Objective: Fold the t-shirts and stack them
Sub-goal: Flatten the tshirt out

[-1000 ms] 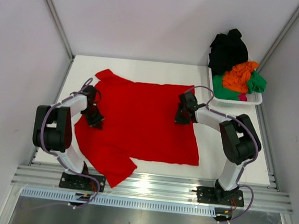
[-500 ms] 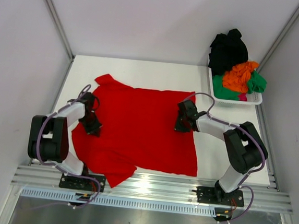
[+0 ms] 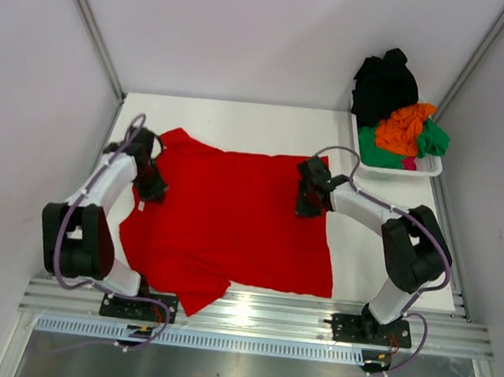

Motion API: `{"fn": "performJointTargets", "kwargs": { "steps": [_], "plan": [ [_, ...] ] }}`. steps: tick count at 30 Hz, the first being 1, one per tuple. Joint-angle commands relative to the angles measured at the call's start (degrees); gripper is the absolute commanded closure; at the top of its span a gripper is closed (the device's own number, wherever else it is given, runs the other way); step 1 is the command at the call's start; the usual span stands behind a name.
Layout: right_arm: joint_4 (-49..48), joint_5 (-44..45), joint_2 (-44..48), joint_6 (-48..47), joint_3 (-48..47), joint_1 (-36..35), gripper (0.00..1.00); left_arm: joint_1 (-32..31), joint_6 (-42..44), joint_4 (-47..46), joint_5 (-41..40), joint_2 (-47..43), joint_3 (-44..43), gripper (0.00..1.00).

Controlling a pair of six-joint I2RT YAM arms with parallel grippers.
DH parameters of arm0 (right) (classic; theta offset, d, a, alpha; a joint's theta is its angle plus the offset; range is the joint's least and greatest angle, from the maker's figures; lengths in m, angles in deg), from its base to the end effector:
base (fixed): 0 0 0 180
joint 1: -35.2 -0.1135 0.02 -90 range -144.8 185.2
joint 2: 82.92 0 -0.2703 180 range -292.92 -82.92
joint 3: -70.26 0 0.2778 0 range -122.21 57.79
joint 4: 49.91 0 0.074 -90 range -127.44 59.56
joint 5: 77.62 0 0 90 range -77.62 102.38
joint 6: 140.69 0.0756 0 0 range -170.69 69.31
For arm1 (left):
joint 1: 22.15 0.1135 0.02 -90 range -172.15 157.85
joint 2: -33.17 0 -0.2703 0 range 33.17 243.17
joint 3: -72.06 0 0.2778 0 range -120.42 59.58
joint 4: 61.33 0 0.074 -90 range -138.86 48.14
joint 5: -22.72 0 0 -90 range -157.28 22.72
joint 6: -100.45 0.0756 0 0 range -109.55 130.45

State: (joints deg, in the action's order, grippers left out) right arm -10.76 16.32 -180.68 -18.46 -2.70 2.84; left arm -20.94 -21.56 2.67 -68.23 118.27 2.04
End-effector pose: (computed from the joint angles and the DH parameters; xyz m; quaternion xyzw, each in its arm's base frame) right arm 0.3189 0.1959 0.1306 0.0066 0.9737 0.0920 0.2083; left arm 0.2934 0.0075 0.1637 -0.2853 0.9537 -0.0173 0.0939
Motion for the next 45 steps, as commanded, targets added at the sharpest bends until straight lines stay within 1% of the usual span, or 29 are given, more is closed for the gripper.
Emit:
{"fn": "performJointTargets", "kwargs": {
  "steps": [1,2,3,4,5,6,7,8,9,10,11,13,14,15,16,20,25,28,29,31,32,33,35,36,37,38,39,43,45],
  "plan": [
    [2.24,0.99,4.24,-5.68,-11.91,1.85,0.88,-0.60,4.49,0.59,0.51,-3.54,-16.09,0.88],
    [1.37,0.02,3.72,-6.21,-14.19,3.69,0.83,-0.60,5.37,0.07,3.21,-3.19,-22.99,0.86],
    [0.66,-1.12,3.10,-6.82,-18.31,4.84,0.77,-0.60,5.73,-0.81,4.11,-1.79,-24.80,0.71],
    [-0.21,-2.26,2.31,-7.78,-20.09,5.81,0.60,-0.60,6.34,-2.47,5.51,-0.91,-26.47,0.63],
    [-2.74,-3.23,0.65,-8.49,-21.50,6.77,0.52,-0.51,6.87,-5.88,7.61,0.14,-28.92,0.53],
    [-4.25,-3.24,-0.23,-9.11,-22.56,8.61,0.47,-0.60,6.44,-7.13,7.89,1.46,-31.21,0.31],
    [-5.74,-5.07,-1.29,-10.16,-24.57,9.50,0.38,-0.60,5.74,-7.93,8.24,4.87,-32.36,0.22],
    [-7.59,-7.26,-4.17,-10.43,-25.89,10.55,0.34,0.01,3.73,-9.33,10.51,6.73,-34.46,0.13],
    [-7.95,-8.50,-5.76,-10.34,-27.30,12.22,0.31,0.45,2.14,-9.78,11.84,8.92,-36.57,0.11],
    [-8.30,-9.47,-7.26,-10.52,-30.36,13.02,0.26,0.89,0.30,-10.30,13.85,13.21,-38.25,0.10],
    [-8.22,-11.40,-8.84,-10.43,-31.78,13.46,0.25,2.29,-3.98,-11.09,16.22,15.16,-38.52,0.09],
    [-8.74,-12.82,-12.97,-10.87,-35.03,14.08,0.23,4.05,-8.57,-18.01,23.34,19.55,-36.95,0.09],
    [-9.01,-13.17,-14.21,-11.57,-35.92,14.16,0.22,4.32,-13.12,-21.78,25.45,20.62,-36.25,0.09],
    [-9.10,-14.13,-16.57,-11.83,-36.71,14.17,0.21,4.85,-15.17,-28.78,26.69,21.68,-35.46,0.09],
    [-9.36,-14.66,-17.72,-11.92,-37.68,14.25,0.20,5.20,-17.01,-31.37,27.57,22.73,-34.14,0.09],
    [-8.14,-16.07,-23.00,-12.19,-41.72,15.13,0.20,6.61,-22.47,-36.67,26.27,27.74,-35.97,0.11],
    [-8.48,-19.23,-27.04,-9.91,-44.36,17.94,0.20,7.22,-24.06,-38.34,18.54,32.05,-38.87,0.12],
    [-9.01,-20.64,-28.45,-7.62,-45.42,19.79,0.20,9.41,-24.68,-38.08,16.07,35.13,-40.81,0.07],
    [-9.10,-21.17,-29.24,-7.36,-45.68,20.40,0.20,10.03,-24.68,-35.47,15.81,36.00,-42.29,0.05],
    [-8.84,-20.74,-29.68,-7.70,-46.56,20.49,0.20,11.17,-22.76,-30.64,15.54,39.33,-48.42,0.06],
    [-8.75,-20.30,-30.03,-7.71,-46.82,20.49,0.20,11.96,-18.74,-24.08,14.50,40.75,-50.28,0.06],
    [-8.75,-20.21,-30.30,-7.71,-47.17,20.58,0.20,12.23,-16.18,-20.45,14.14,42.33,-58.83,0.06],
    [-8.05,-19.94,-31.00,-7.62,-48.58,20.41,0.20,12.24,-6.44,-10.63,13.26,47.60,-65.04,0.06],
    [-7.78,-19.77,-31.09,-7.44,-48.93,20.41,0.20,12.23,-3.53,-7.70,13.08,49.35,-73.42,0.06],
    [-7.78,-19.68,-31.27,-7.53,-49.02,20.49,0.20,12.32,-0.98,-5.41,12.99,52.07,-75.33,0.06],
    [-7.78,-19.59,-31.27,-7.62,-49.11,20.49,0.20,12.24,3.75,-3.91,12.99,52.79,-77.01,0.06],
    [-7.69,-19.50,-31.62,-7.71,-49.37,20.49,0.20,12.23,5.71,-2.76,12.64,53.06,-78.59,0.06],
    [-6.11,-19.68,-32.67,-7.88,-50.78,20.49,0.20,11.36,15.29,-4.24,10.54,50.61,-75.09,0.07],
    [-5.76,-19.42,-32.76,-8.23,-50.87,20.41,0.20,10.66,16.36,-3.28,7.39,49.81,-74.82,0.07]
  ]
}}
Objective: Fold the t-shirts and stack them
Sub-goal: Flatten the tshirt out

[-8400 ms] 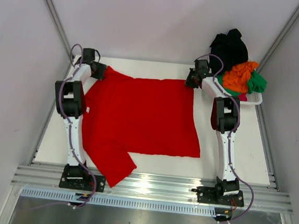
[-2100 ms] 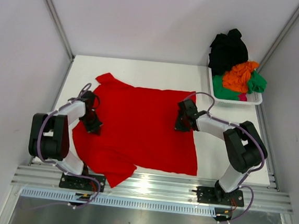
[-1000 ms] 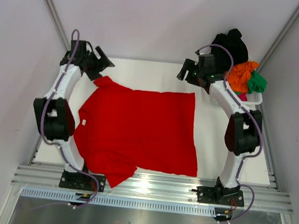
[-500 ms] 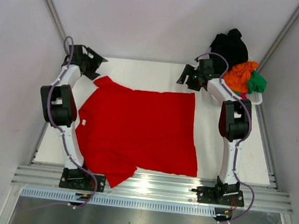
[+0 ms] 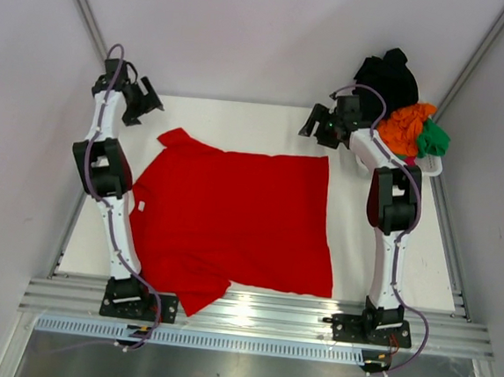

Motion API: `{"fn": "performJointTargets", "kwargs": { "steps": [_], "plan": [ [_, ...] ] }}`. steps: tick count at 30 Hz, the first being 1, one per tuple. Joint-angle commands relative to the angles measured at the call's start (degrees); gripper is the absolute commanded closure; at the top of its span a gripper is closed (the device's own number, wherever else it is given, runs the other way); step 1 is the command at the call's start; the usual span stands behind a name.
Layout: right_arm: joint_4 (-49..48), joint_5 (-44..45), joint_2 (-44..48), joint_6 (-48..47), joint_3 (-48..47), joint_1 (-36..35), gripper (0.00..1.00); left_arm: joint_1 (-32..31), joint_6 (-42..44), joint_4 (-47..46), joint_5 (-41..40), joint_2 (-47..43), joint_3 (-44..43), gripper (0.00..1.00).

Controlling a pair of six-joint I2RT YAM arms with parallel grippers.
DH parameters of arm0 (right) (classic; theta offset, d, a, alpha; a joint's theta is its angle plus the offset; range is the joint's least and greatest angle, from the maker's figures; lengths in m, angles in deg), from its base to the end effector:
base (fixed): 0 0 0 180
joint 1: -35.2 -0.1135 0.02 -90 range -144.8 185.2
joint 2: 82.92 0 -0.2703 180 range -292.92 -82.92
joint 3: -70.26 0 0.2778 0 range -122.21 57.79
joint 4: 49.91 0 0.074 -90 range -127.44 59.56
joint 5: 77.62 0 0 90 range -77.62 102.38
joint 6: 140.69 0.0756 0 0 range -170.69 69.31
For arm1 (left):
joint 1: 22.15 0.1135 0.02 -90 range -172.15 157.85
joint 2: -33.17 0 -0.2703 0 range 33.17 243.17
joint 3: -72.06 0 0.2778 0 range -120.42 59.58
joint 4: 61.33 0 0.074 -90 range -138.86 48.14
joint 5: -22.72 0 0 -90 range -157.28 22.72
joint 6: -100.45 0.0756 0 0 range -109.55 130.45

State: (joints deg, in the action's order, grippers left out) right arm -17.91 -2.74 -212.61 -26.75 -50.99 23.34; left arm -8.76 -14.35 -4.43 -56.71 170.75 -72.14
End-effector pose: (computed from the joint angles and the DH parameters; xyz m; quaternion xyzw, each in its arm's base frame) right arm 0.5629 0.1384 0.1854 0.0399 0.9008 0.2414 0.3587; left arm 0.5774 0.1232 0.2138 -0.2768 0.8952 -0.1198 0.3280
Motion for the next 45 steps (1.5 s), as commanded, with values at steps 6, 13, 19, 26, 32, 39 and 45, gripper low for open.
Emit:
{"fn": "performJointTargets", "kwargs": {
  "steps": [6,13,19,26,32,39,45],
  "plan": [
    [2.00,-0.35,-0.48,-0.56,-2.24,-0.71,0.20,-2.84,0.74,6.64,-6.64,-1.27,0.15,0.07],
    [0.86,-1.06,0.84,-0.74,-0.65,-1.77,0.20,-0.82,-25.43,-15.56,6.04,-8.88,25.94,0.19],
    [0.07,-1.76,1.89,-0.83,0.40,-2.47,0.20,-0.03,-30.66,-23.41,6.22,-10.49,33.01,0.23],
    [0.25,-1.67,2.07,-1.01,1.11,-2.73,0.20,0.68,-33.83,-26.14,6.13,-8.91,34.25,0.26],
    [0.95,-0.97,2.42,-1.36,1.28,-2.65,0.19,1.55,-35.85,-23.44,4.29,-7.24,31.71,0.32],
    [1.30,-0.53,2.77,-1.44,1.46,-2.56,0.19,1.73,-32.52,-11.75,1.39,-3.81,21.52,0.37],
    [1.48,-0.35,3.04,-1.62,1.54,-2.56,0.19,1.21,-26.02,-5.76,-0.46,-2.23,17.38,0.38]
  ]
}}
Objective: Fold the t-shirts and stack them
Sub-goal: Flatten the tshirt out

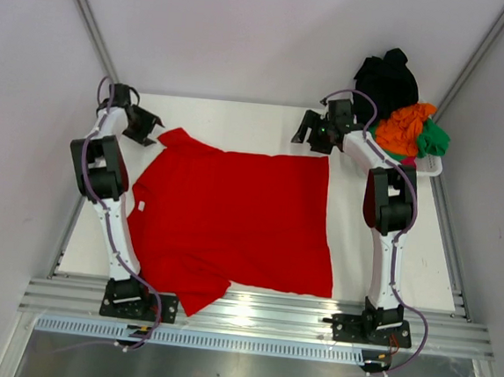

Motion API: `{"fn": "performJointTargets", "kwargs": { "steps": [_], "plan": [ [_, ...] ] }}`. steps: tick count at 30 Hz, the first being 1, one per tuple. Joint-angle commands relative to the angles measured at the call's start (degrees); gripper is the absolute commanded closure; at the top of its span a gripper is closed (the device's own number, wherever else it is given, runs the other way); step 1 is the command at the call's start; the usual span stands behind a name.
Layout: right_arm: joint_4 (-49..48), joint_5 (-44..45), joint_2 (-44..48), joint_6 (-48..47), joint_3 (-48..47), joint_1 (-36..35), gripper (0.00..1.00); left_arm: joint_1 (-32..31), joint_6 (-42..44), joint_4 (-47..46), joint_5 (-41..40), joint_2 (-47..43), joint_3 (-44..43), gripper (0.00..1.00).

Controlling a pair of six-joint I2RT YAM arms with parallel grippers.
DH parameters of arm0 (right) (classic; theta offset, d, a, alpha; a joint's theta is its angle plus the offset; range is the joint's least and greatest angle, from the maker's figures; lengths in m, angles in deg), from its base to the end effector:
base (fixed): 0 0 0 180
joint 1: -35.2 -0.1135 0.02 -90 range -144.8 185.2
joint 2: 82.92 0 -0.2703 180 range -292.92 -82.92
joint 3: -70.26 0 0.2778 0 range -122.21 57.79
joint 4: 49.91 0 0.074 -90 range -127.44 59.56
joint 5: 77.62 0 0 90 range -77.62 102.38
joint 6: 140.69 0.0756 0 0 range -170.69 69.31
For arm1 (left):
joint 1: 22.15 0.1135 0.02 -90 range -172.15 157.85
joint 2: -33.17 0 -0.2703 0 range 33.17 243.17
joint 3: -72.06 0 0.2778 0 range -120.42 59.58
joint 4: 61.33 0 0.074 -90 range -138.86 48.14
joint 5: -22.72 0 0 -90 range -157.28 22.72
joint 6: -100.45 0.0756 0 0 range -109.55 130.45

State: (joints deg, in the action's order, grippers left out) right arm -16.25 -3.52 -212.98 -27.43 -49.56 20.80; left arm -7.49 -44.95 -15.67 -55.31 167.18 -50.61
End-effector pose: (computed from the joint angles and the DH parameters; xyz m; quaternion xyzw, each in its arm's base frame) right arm 0.5499 0.1626 0.1693 0.0164 0.9128 0.2456 0.3259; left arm 0.5465 0.1267 0.1292 -0.5231 0.7978 -0.1920 0.2300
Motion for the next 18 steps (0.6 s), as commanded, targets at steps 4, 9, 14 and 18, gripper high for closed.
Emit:
{"fn": "performJointTargets", "kwargs": {
  "steps": [4,9,14,18],
  "plan": [
    [-0.18,0.35,3.50,-0.94,0.65,-0.02,0.19,-1.38,4.77,8.56,-0.63,2.39,-6.36,0.37],
    [-0.36,0.26,4.37,-1.20,1.70,0.07,0.19,-2.00,-1.45,4.61,-0.19,-0.94,0.49,0.36],
    [-1.41,-0.01,5.61,-1.29,3.29,0.33,0.20,-2.17,-7.35,-2.15,-0.54,-4.29,7.96,0.38],
    [-1.76,-0.10,5.69,-1.21,3.64,0.59,0.19,-2.35,-7.27,-1.38,-0.71,-3.85,6.58,0.40]
  ]
}}
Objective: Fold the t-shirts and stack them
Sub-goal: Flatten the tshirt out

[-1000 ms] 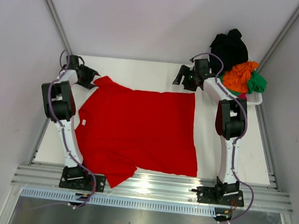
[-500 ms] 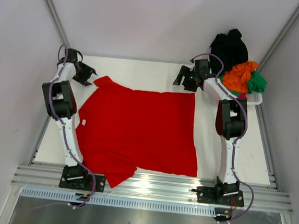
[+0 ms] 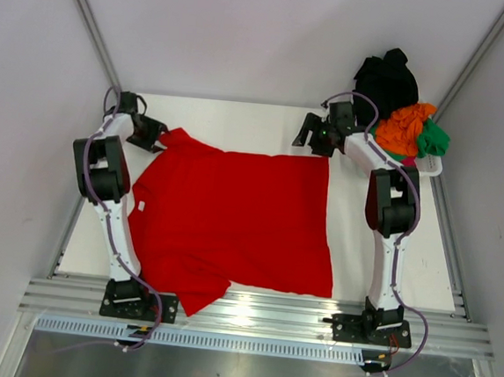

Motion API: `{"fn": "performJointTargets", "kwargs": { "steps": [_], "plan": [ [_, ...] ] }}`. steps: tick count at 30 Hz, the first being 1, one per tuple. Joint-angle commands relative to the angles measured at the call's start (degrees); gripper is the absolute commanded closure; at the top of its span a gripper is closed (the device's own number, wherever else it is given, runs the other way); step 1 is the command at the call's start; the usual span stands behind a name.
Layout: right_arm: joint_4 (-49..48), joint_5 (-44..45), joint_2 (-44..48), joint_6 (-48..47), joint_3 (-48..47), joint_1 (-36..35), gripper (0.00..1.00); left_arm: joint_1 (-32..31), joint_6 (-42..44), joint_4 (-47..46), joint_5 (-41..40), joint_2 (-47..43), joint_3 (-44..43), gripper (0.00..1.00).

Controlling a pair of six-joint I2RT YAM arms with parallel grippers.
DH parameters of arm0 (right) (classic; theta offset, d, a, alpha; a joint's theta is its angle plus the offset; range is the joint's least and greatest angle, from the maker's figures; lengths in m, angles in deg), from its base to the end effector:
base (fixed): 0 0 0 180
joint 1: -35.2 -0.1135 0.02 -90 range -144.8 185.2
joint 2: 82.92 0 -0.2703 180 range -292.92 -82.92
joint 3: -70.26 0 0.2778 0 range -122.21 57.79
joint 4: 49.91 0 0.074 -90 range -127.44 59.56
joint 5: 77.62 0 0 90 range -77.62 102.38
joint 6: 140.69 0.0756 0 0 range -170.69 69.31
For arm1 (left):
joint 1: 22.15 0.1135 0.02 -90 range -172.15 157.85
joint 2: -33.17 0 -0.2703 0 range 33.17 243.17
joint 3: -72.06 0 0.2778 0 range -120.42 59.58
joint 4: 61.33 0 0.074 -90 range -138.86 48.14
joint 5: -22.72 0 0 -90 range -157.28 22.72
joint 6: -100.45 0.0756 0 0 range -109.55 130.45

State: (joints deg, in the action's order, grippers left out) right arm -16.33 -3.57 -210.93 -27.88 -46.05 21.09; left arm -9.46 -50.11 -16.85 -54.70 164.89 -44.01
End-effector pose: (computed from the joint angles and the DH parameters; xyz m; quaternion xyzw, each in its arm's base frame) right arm 0.5397 0.1571 0.1659 0.0168 0.9172 0.2410 0.3167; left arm 0.5314 0.1028 0.1122 -0.5503 0.7876 -0.2007 0.1912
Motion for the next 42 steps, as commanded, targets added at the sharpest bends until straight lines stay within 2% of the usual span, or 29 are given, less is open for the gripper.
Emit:
{"fn": "performJointTargets", "kwargs": {
  "steps": [1,12,22,25,26,27,34,37,42],
  "plan": [
    [-1.68,-0.14,3.64,-0.57,0.21,0.31,0.19,-0.56,-1.94,0.24,-1.42,-1.12,-0.55,0.41],
    [-2.12,-0.14,4.17,-0.48,1.17,0.66,0.19,-0.73,-0.53,0.95,-2.12,-0.15,-2.58,0.66],
    [-1.85,0.39,4.61,-0.57,1.79,1.19,0.19,-1.35,1.76,3.59,-2.03,3.36,-9.52,0.78],
    [-1.68,0.65,4.78,-0.49,1.70,1.54,0.19,-1.44,1.84,3.59,-1.77,3.63,-9.61,0.86],
    [-1.51,0.91,4.70,-0.40,1.62,1.63,0.19,-1.35,2.02,3.50,-1.59,3.54,-9.61,0.97],
    [-1.24,1.35,4.61,-0.31,1.35,1.72,0.19,-1.35,2.11,3.06,-1.59,3.54,-9.70,0.99],
    [-0.54,1.79,5.40,-0.31,1.53,2.51,0.19,-1.18,2.90,1.83,-0.71,3.54,-9.26,0.99],
    [-0.10,1.97,5.66,-0.57,1.62,2.77,0.20,-0.82,2.90,-0.97,2.00,3.11,-7.69,0.99],
    [0.52,2.50,6.19,-0.66,1.61,3.03,0.19,-0.30,4.39,-6.07,3.85,-2.50,-3.82,0.99]
  ]
}}
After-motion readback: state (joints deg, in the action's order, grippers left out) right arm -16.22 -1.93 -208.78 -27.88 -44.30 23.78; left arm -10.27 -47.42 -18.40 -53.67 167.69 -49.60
